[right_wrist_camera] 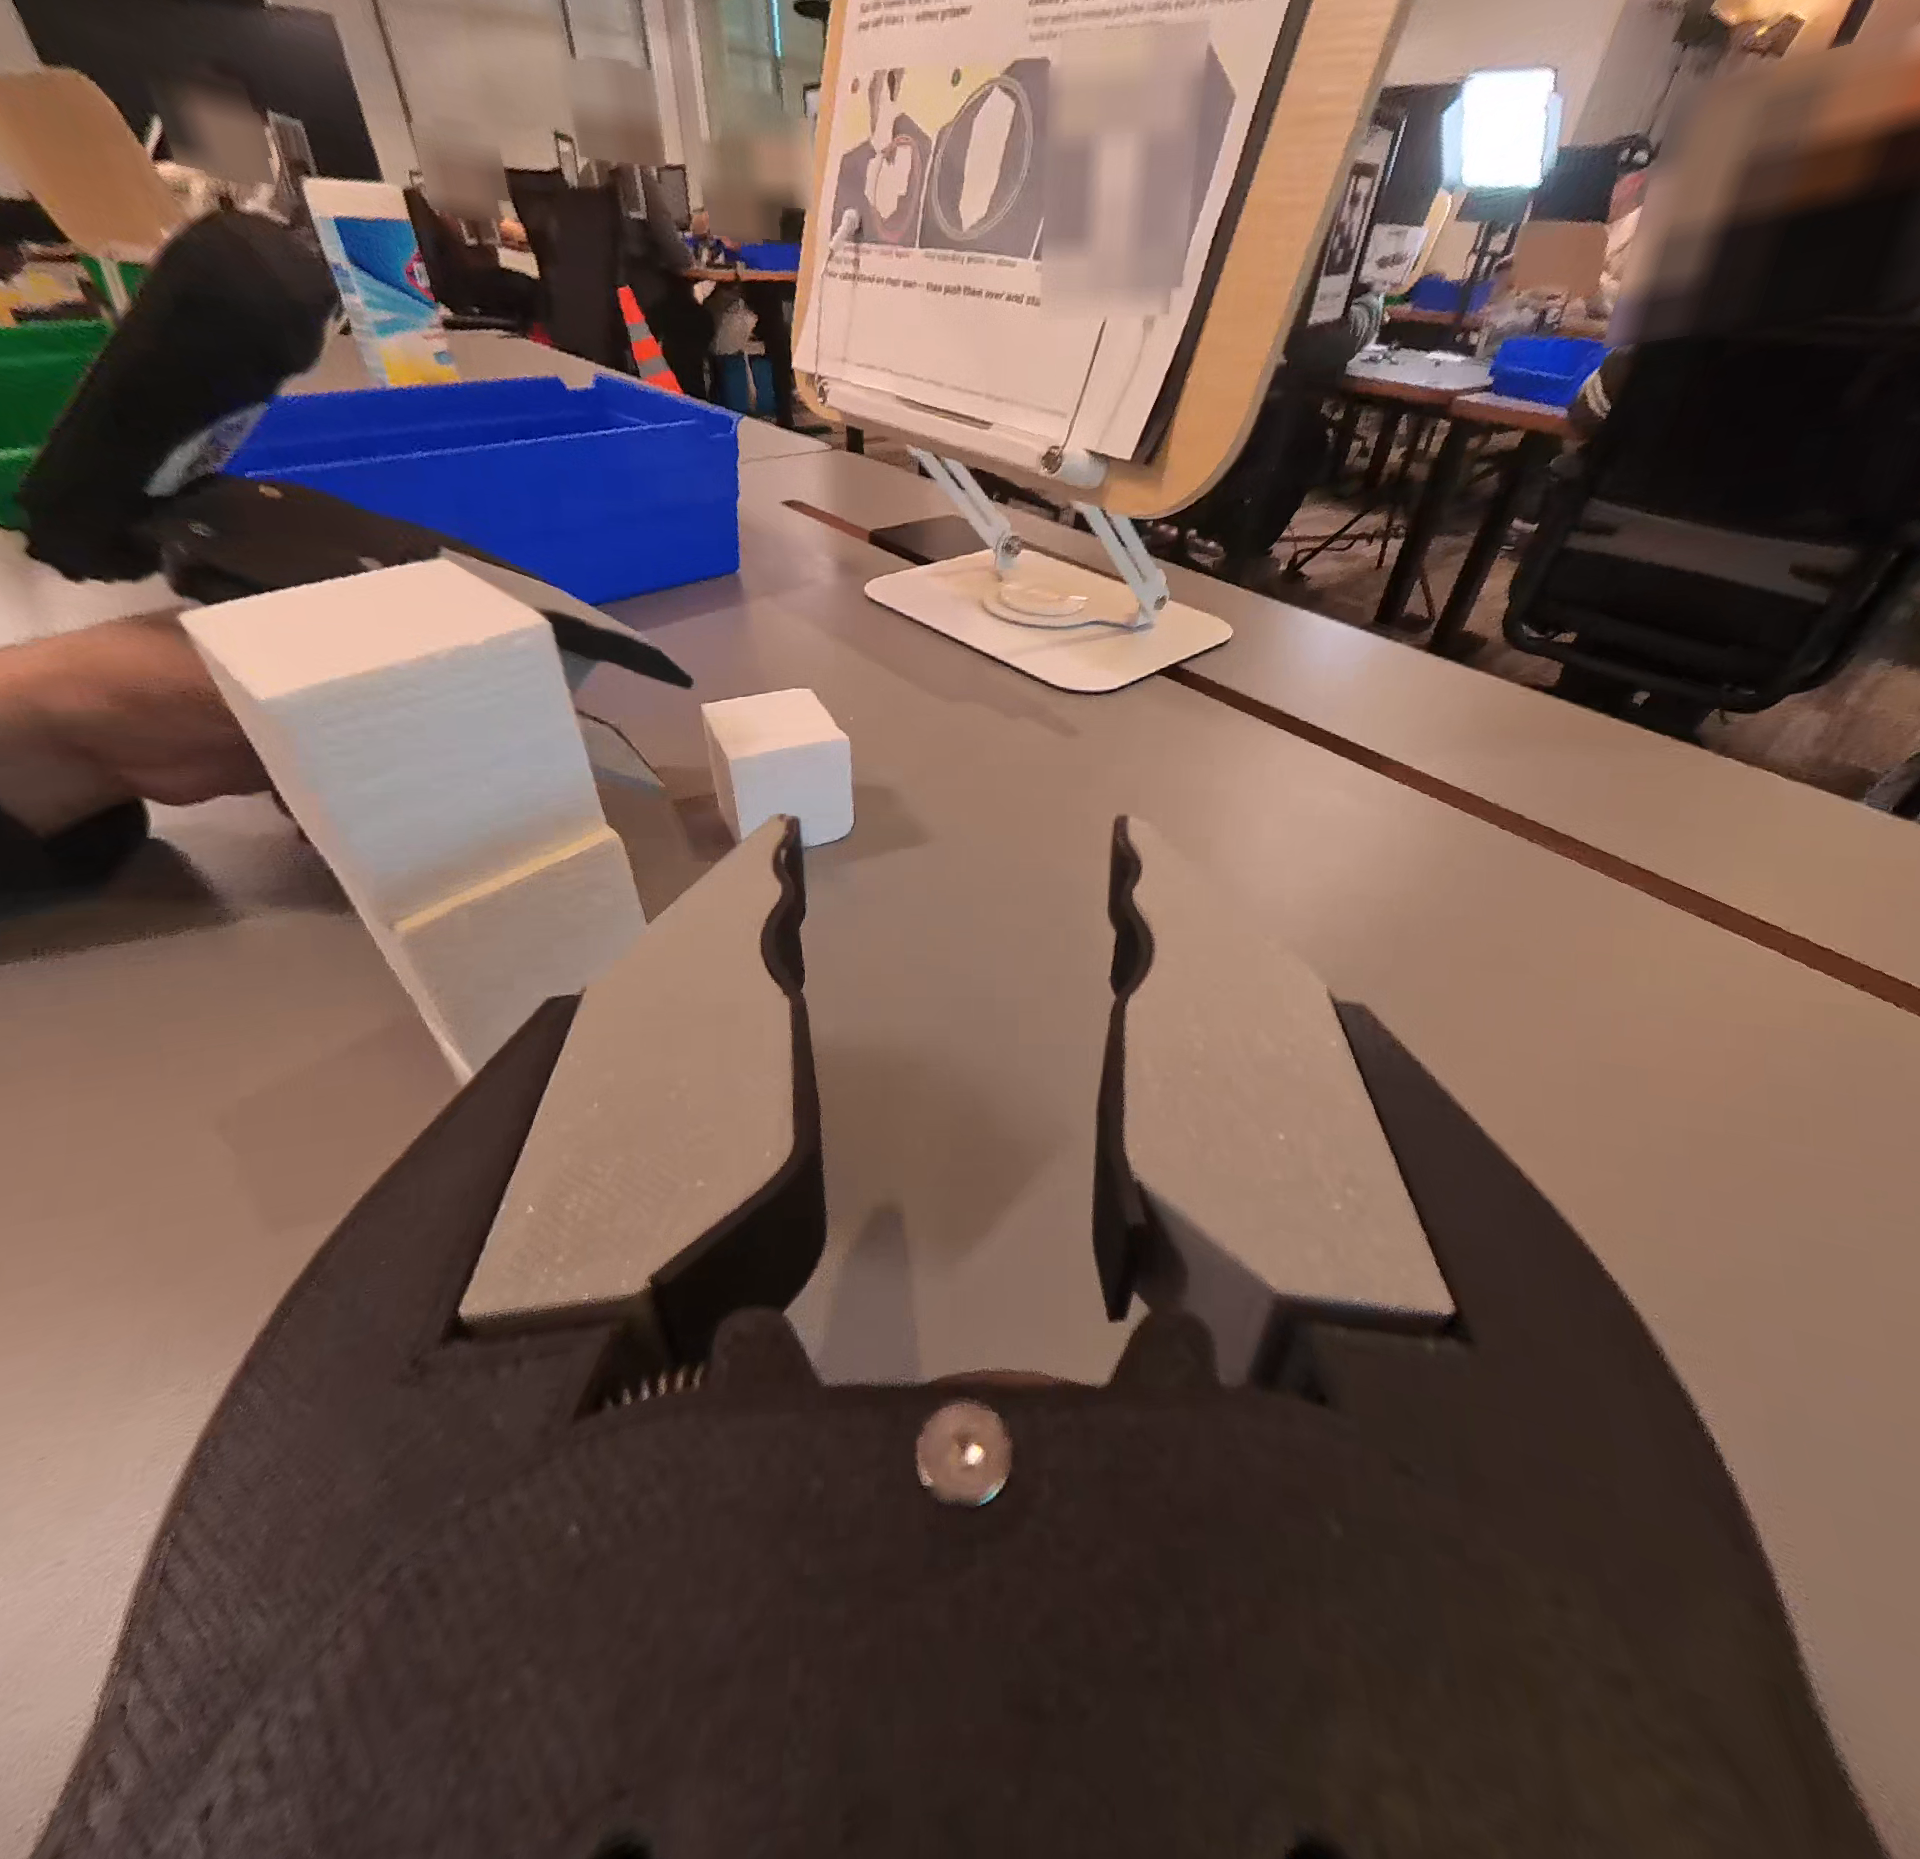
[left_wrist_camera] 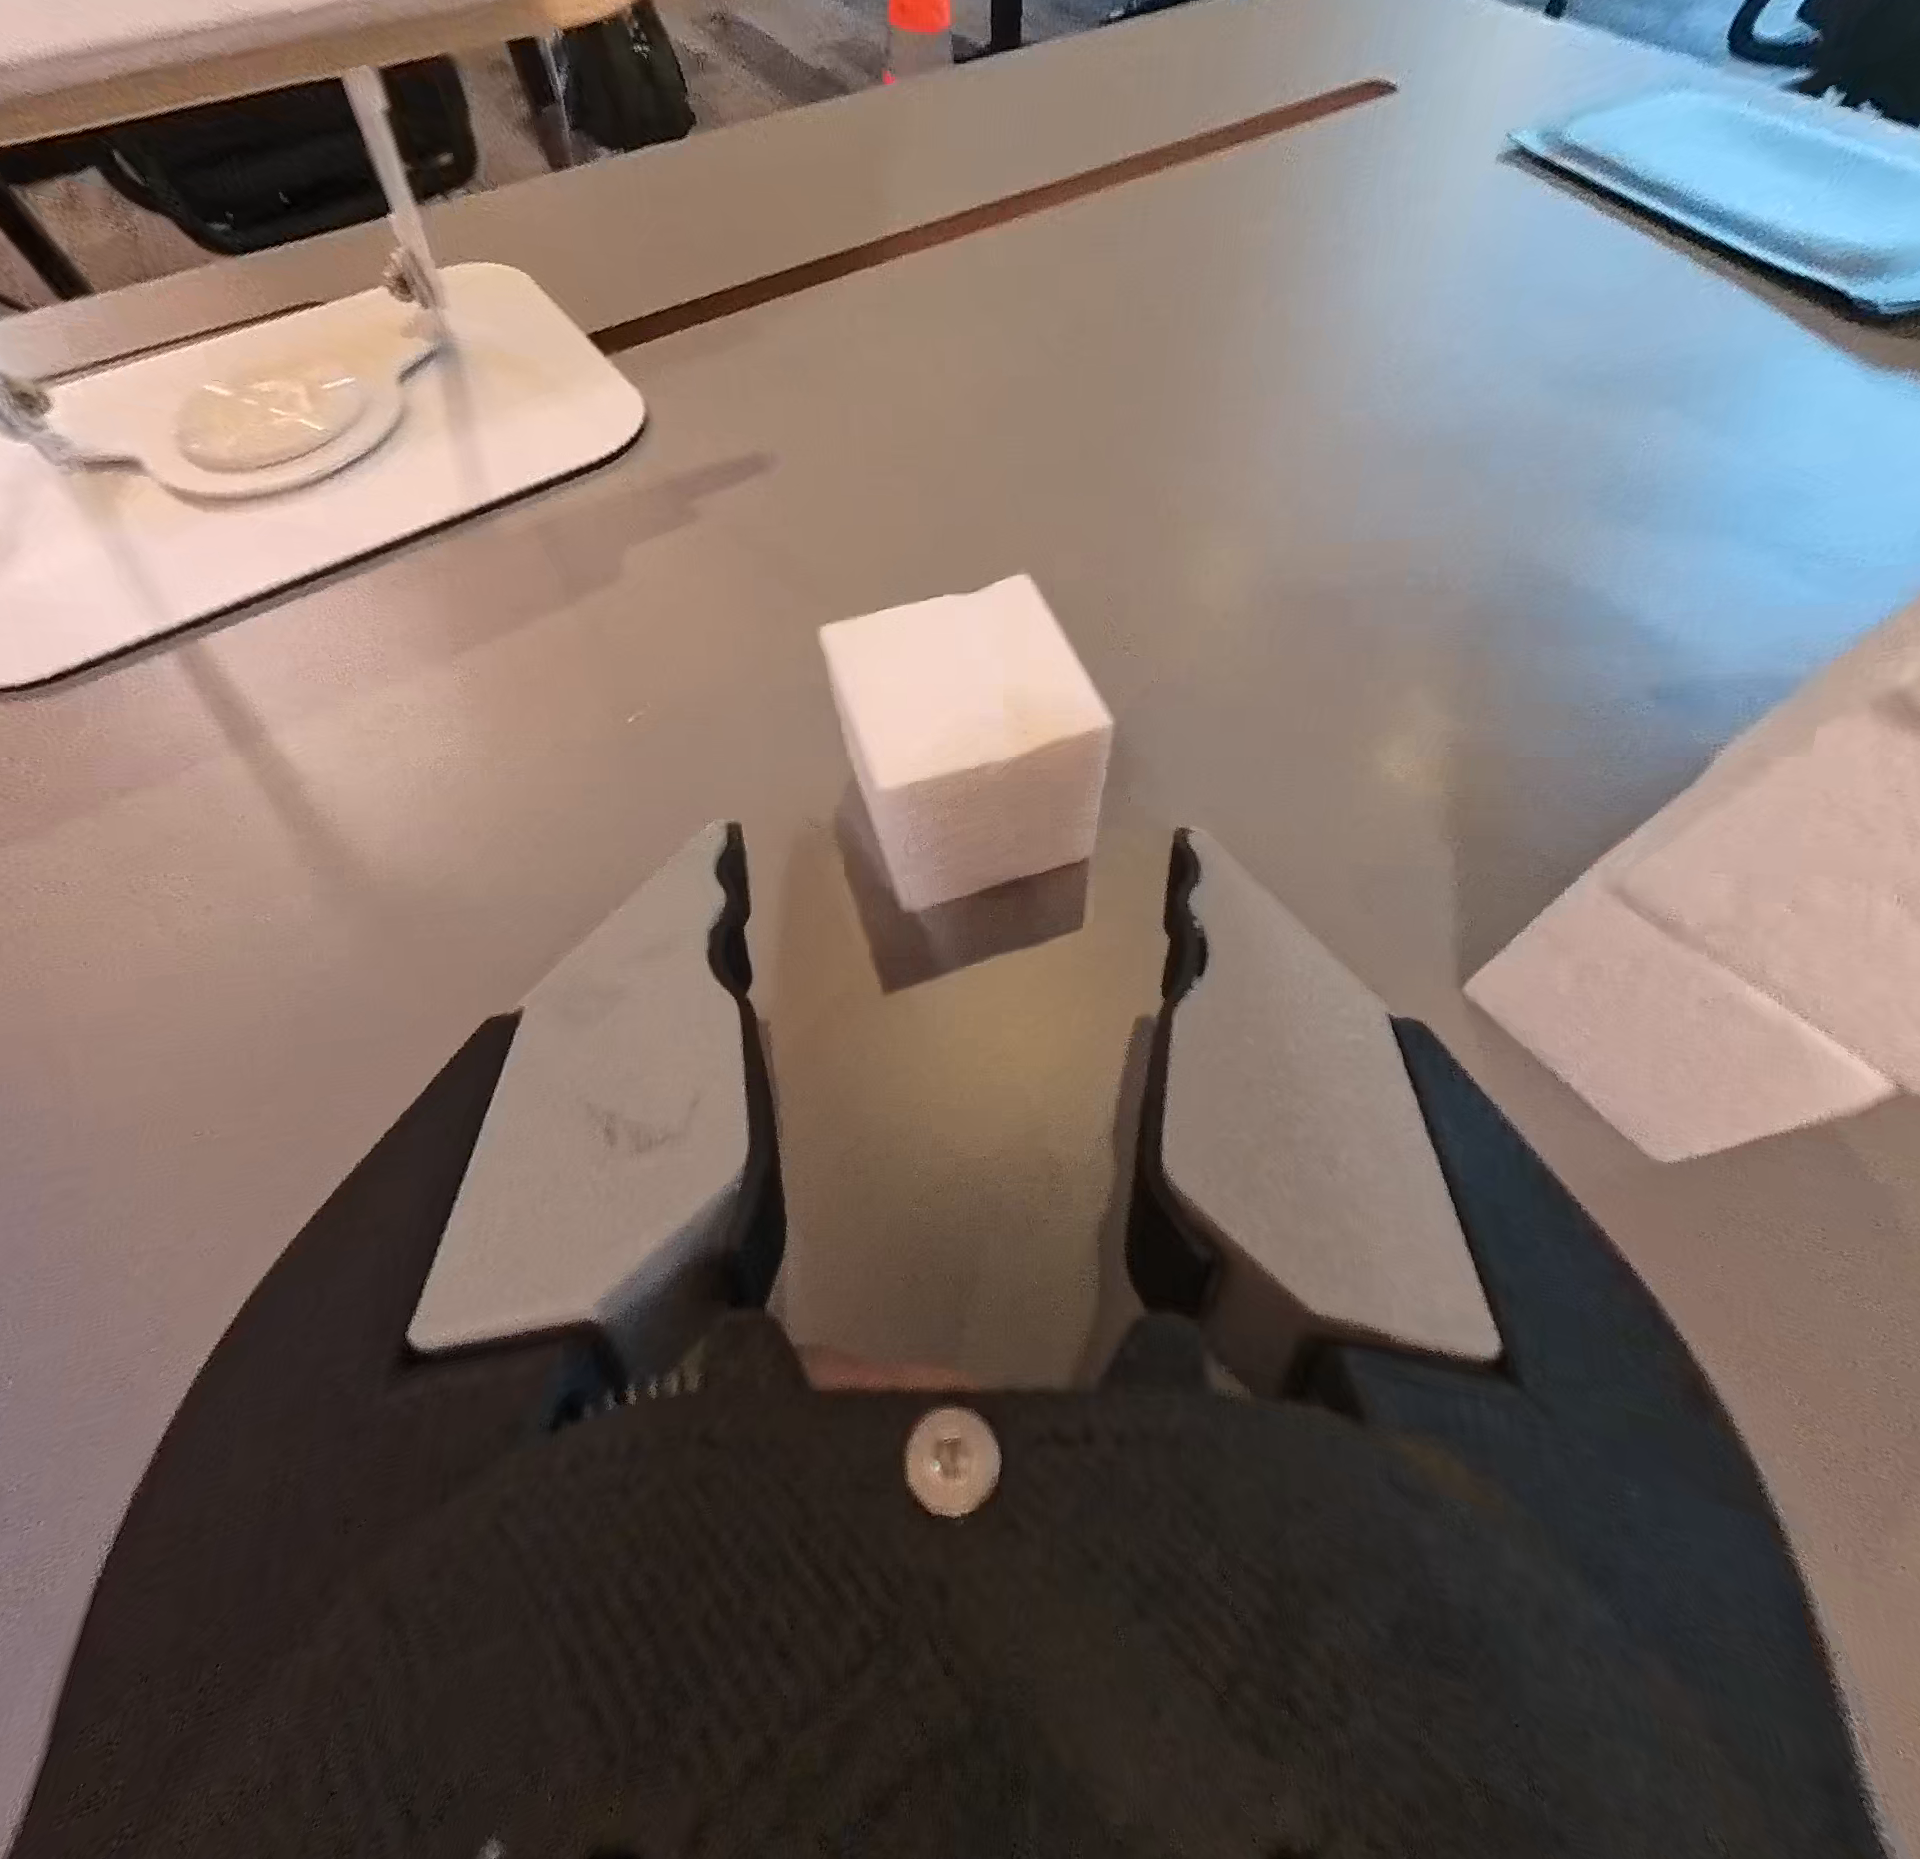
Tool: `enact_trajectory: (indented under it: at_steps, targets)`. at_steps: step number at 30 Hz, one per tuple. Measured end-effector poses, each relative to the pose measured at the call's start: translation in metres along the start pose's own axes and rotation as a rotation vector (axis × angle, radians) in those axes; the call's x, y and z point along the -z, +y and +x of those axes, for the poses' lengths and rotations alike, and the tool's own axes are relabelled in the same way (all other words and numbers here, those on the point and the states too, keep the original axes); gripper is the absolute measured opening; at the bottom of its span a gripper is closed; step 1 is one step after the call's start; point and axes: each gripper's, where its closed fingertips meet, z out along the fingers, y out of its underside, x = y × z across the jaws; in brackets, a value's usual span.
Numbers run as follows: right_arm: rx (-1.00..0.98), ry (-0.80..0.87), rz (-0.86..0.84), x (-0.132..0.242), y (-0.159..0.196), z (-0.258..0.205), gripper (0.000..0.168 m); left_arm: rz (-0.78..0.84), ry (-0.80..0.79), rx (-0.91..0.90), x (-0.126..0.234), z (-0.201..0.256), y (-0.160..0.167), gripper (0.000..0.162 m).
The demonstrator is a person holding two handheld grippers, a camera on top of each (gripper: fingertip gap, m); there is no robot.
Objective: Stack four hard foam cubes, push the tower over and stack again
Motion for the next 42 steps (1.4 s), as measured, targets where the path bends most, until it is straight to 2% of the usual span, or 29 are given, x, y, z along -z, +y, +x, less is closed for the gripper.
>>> enact_trajectory:
  at_steps: [5, 10, 11, 12, 19, 22, 24, 29, 33, 35, 37, 42]
  targets:
    - [0.008, 0.057, 0.039, 0.007, -0.008, 0.005, 0.052, -0.036, -0.065, 0.005, -0.025, 0.004, -0.008, 0.079]
    - [0.012, 0.041, 0.058, 0.008, -0.013, -0.002, 0.050, -0.101, -0.085, 0.028, -0.042, 0.005, -0.003, 0.079]
    - [0.015, 0.041, 0.057, 0.008, -0.013, -0.003, 0.050, -0.104, -0.093, 0.026, -0.044, 0.004, -0.004, 0.074]
    - [0.018, 0.045, 0.059, 0.009, -0.014, -0.003, 0.049, -0.104, -0.097, 0.019, -0.046, 0.004, -0.004, 0.060]
    - [-0.001, 0.046, 0.048, 0.008, -0.008, 0.000, 0.048, -0.082, -0.092, -0.100, -0.041, -0.002, -0.006, 0.059]
    - [0.010, 0.045, 0.030, 0.005, -0.003, -0.001, 0.047, -0.054, -0.001, -0.097, -0.032, -0.002, -0.006, 0.059]
    - [0.020, 0.045, 0.018, 0.003, -0.001, -0.002, 0.047, 0.004, 0.140, -0.076, -0.023, 0.008, -0.015, 0.059]
    - [0.022, 0.048, -0.001, -0.001, 0.005, -0.001, 0.047, 0.137, 0.449, -0.093, 0.016, 0.026, -0.056, 0.059]
    - [0.016, 0.048, -0.036, -0.005, 0.015, 0.000, 0.046, 0.123, 0.680, -0.010, 0.050, 0.044, -0.090, 0.059]
    - [0.019, 0.044, -0.061, -0.008, 0.020, 0.000, 0.046, 0.148, 0.722, -0.003, 0.066, 0.053, -0.111, 0.059]
    - [0.030, 0.038, -0.077, -0.011, 0.024, -0.003, 0.046, 0.172, 0.741, -0.087, 0.082, 0.067, -0.128, 0.059]
    - [0.051, 0.024, -0.107, -0.016, 0.030, -0.007, 0.046, 0.095, 0.764, -0.335, 0.102, 0.110, -0.141, 0.059]
